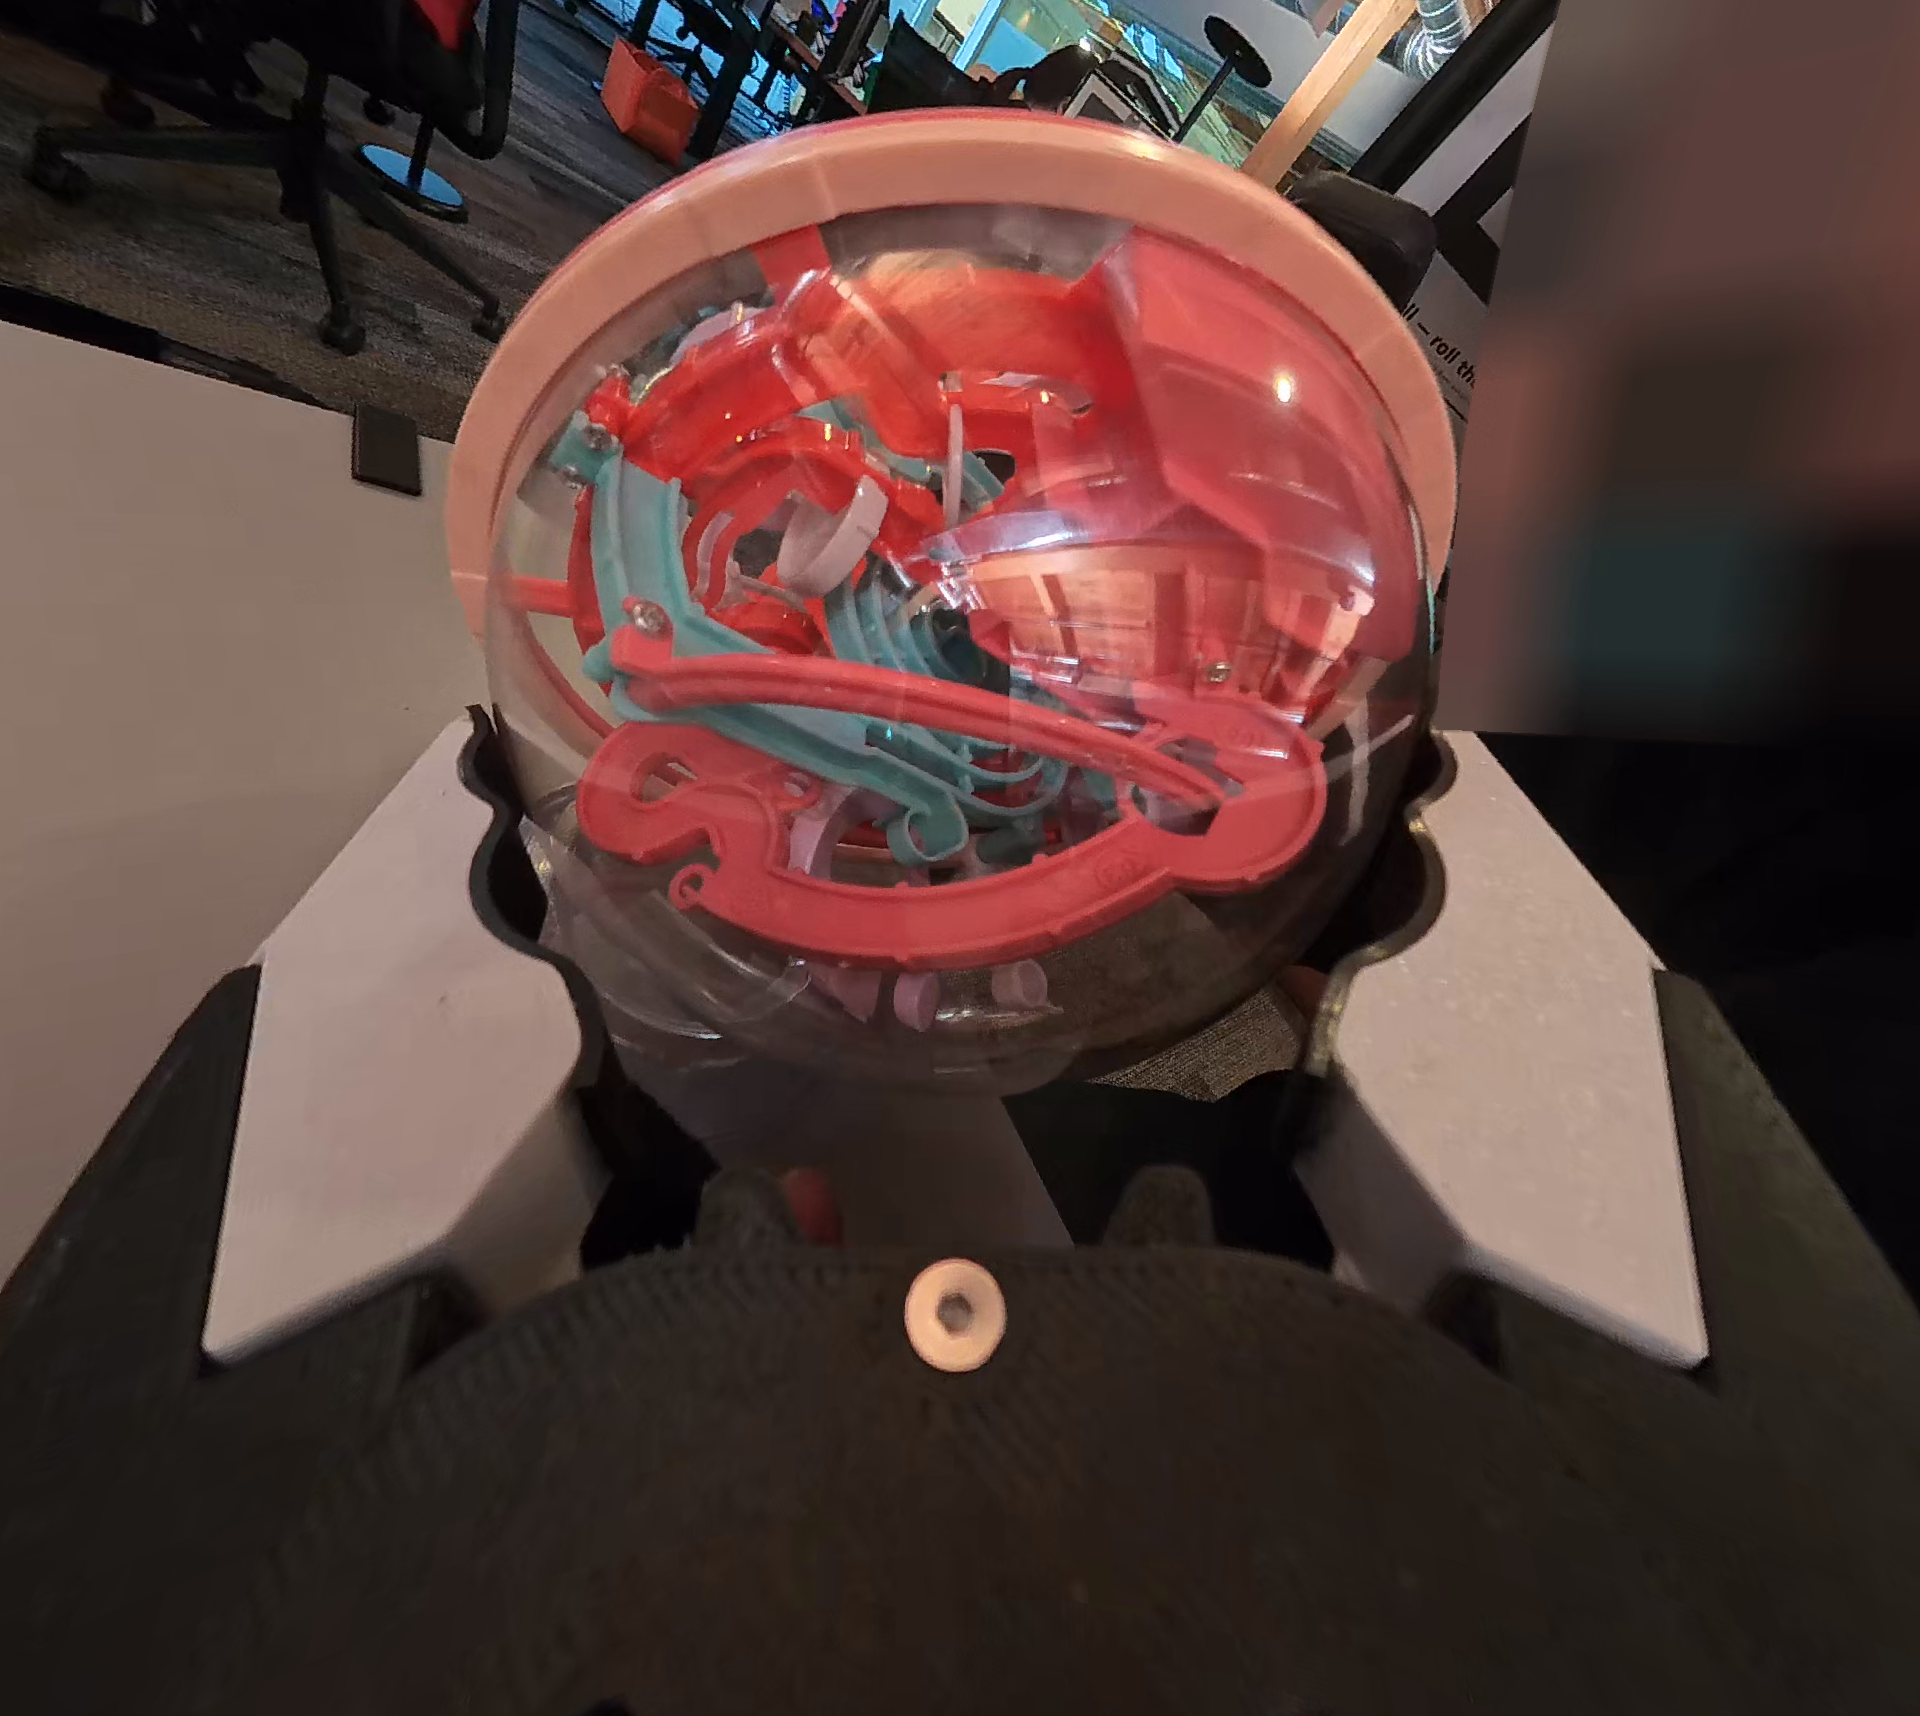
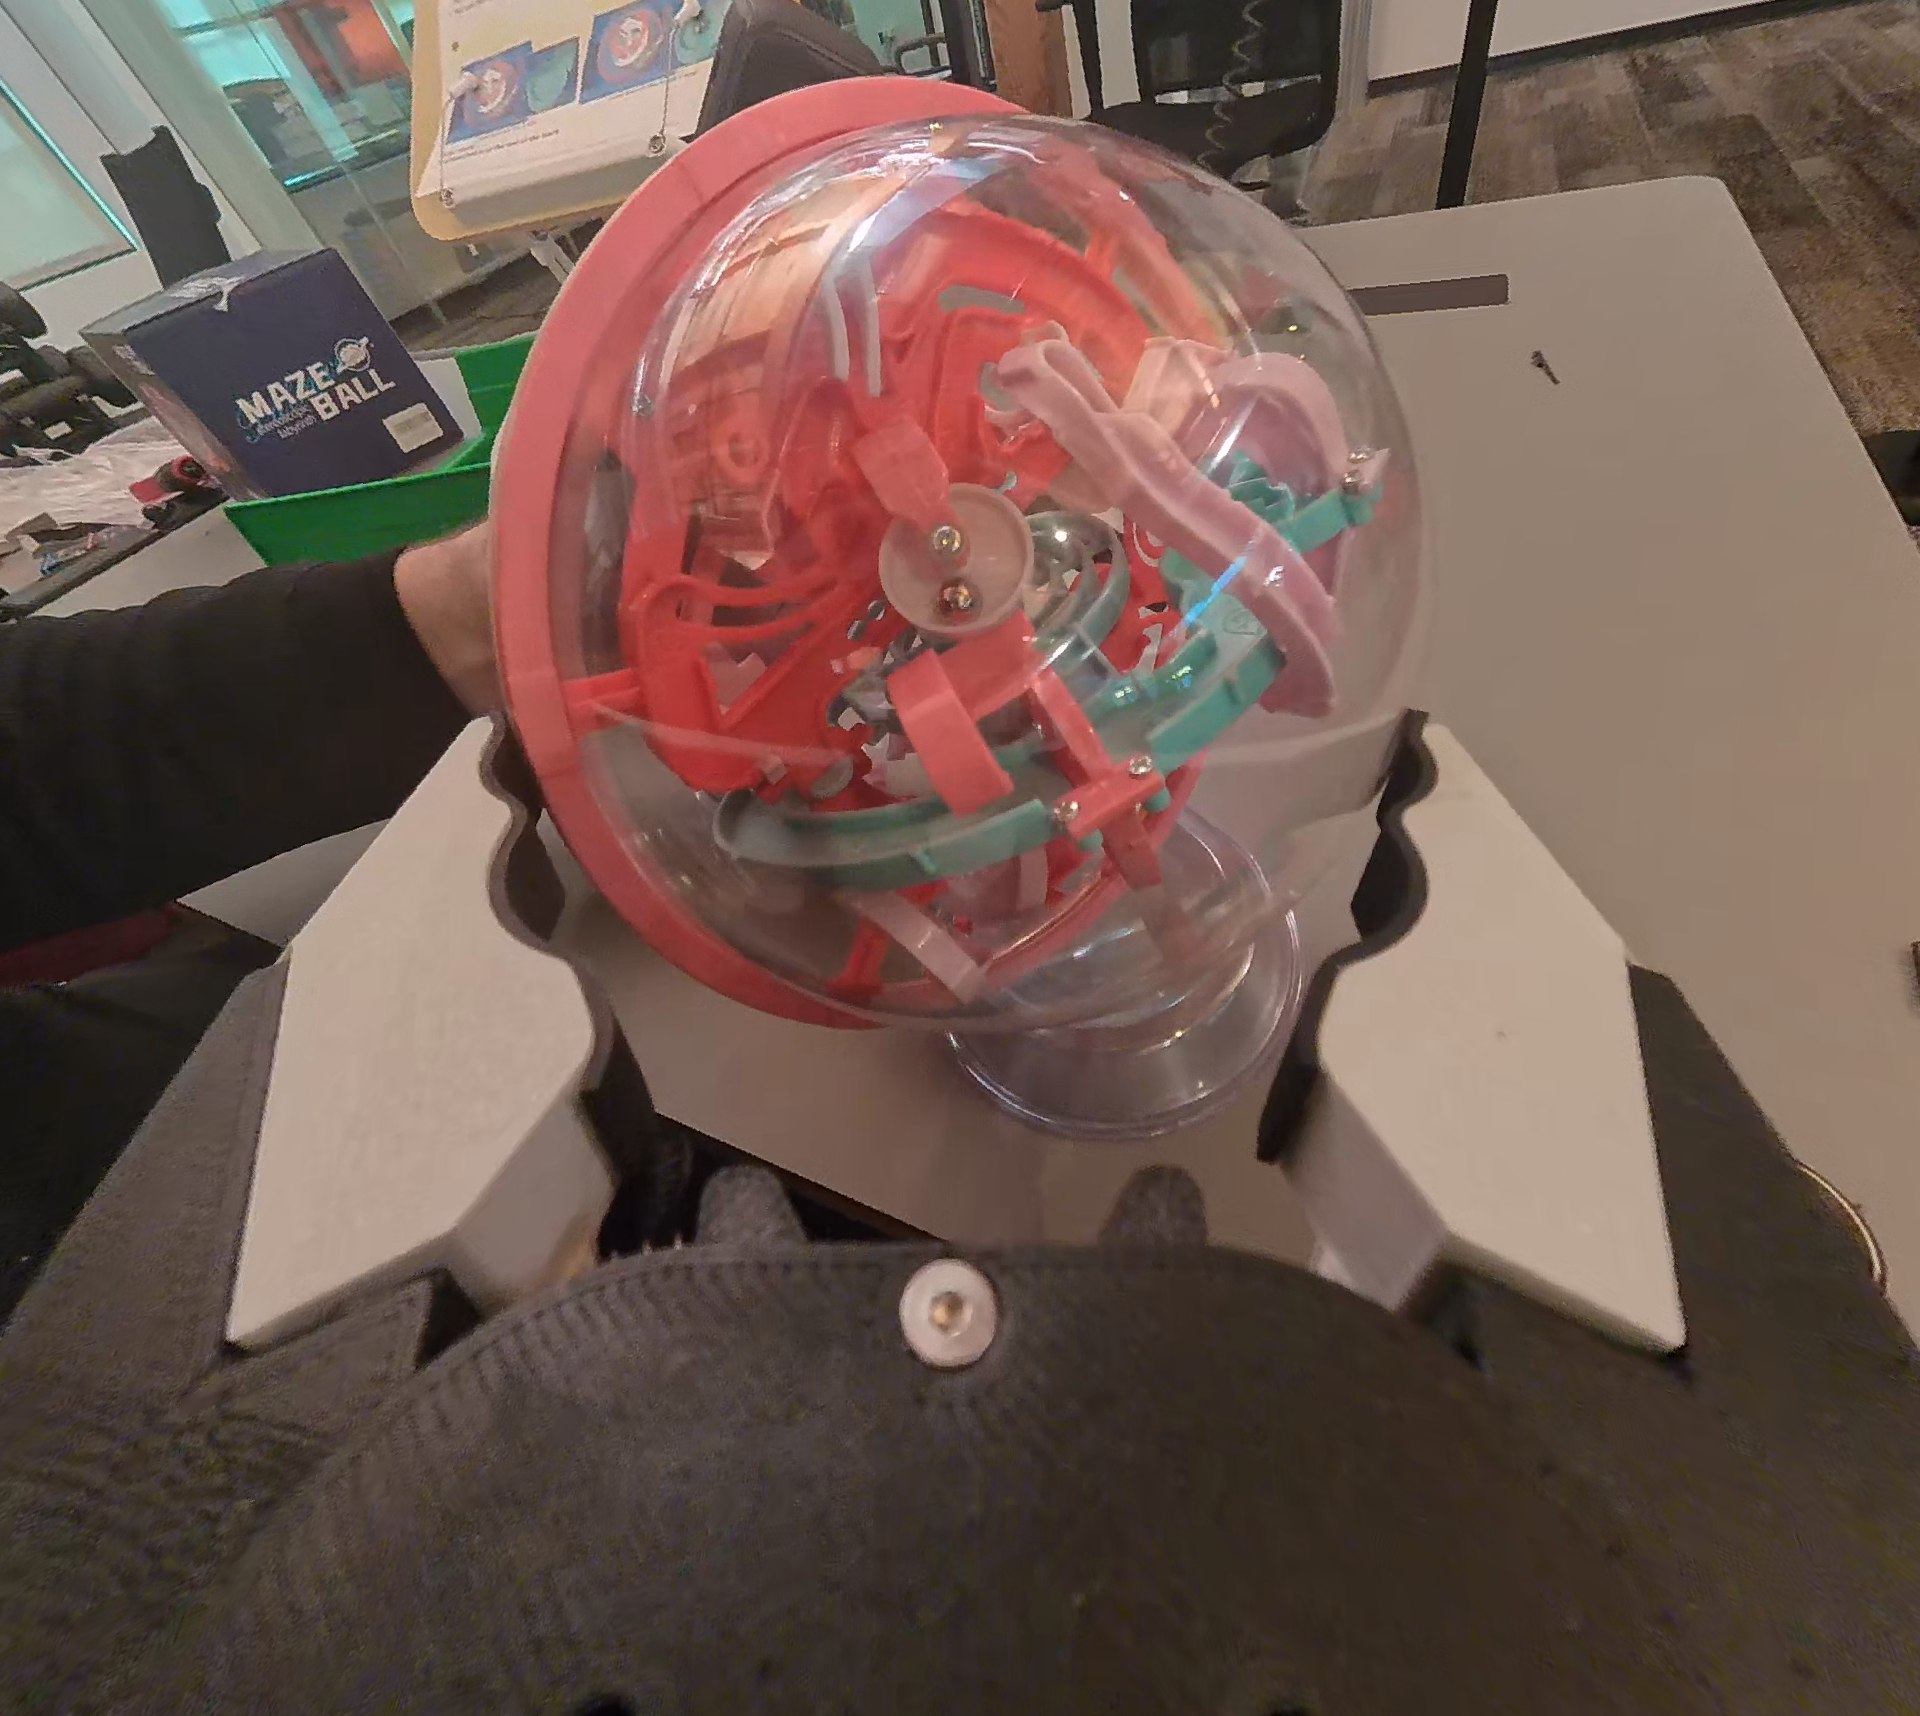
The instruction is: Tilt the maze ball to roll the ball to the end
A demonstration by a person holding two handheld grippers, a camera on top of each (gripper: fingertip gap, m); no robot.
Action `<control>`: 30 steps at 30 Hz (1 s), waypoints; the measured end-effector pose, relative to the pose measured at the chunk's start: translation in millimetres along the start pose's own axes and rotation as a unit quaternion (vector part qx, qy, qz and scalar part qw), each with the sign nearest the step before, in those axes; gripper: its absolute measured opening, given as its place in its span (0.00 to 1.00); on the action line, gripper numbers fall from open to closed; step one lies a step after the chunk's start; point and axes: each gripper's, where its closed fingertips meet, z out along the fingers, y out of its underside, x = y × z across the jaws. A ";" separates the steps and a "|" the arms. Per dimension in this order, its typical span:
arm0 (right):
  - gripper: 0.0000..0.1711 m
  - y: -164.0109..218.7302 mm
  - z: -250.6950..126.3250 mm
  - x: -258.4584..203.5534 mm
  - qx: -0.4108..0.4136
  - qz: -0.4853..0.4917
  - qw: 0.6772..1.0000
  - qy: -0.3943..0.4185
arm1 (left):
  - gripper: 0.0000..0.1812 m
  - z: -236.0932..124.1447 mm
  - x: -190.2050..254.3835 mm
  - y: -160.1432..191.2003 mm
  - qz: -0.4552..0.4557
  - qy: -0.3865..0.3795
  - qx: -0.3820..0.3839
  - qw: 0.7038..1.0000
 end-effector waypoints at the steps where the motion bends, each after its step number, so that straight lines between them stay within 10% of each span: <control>1: 0.90 0.0 0.0 -0.1 0.000 -0.001 1.000 0.000 | 0.87 0.0 0.0 0.0 0.000 0.000 0.000 1.000; 30: 0.90 3.3 0.7 -4.8 0.047 -0.006 0.999 0.002 | 0.87 -1.2 4.6 -2.7 0.044 -0.022 -0.018 0.999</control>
